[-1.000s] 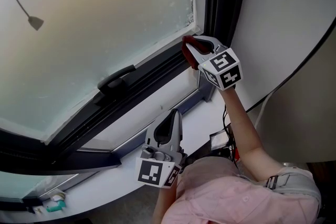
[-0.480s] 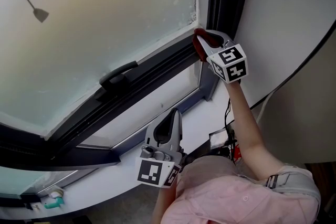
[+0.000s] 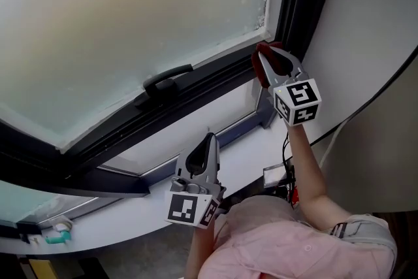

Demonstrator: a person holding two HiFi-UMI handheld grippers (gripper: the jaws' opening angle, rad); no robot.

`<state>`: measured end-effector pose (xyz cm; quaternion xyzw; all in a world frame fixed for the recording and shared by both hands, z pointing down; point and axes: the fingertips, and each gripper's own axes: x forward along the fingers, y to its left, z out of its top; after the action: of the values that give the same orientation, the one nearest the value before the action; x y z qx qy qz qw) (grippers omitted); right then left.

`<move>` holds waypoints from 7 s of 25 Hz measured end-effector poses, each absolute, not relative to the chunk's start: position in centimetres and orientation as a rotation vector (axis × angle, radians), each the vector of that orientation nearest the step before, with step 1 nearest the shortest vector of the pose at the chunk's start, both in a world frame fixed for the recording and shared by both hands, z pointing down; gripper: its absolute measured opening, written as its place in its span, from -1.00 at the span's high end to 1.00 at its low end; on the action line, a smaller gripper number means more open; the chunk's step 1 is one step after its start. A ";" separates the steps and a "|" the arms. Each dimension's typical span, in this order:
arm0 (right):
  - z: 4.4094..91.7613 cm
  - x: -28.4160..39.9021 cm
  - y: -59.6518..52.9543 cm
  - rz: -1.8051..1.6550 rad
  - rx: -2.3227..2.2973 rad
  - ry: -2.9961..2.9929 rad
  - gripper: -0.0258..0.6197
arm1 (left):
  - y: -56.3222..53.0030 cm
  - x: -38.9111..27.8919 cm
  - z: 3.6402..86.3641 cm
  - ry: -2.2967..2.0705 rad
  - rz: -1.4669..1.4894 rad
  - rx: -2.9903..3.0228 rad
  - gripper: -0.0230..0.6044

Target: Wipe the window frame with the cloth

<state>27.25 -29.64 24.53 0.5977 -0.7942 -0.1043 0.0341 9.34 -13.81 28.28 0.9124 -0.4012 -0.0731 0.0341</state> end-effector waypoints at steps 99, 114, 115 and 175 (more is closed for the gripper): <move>27.7 15.2 -28.0 -0.327 1.325 -2.689 0.73 | -18.1 14.9 28.3 -1.203 -0.197 2.786 0.94; 27.3 15.5 -28.8 -0.281 1.241 -2.695 0.73 | -17.6 14.1 28.3 -1.255 -0.194 2.769 0.94; 27.2 15.6 -28.8 -0.283 1.227 -2.702 0.73 | -17.4 14.4 28.4 -1.247 -0.191 2.774 0.94; 27.7 15.0 -28.5 -0.293 1.233 -2.625 0.73 | -14.0 11.0 28.6 -1.209 -0.229 2.773 0.94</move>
<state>15.00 -28.49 27.70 0.4204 -0.8947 -0.1000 0.1131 10.98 -14.05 28.57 0.9128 -0.3978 -0.0754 0.0538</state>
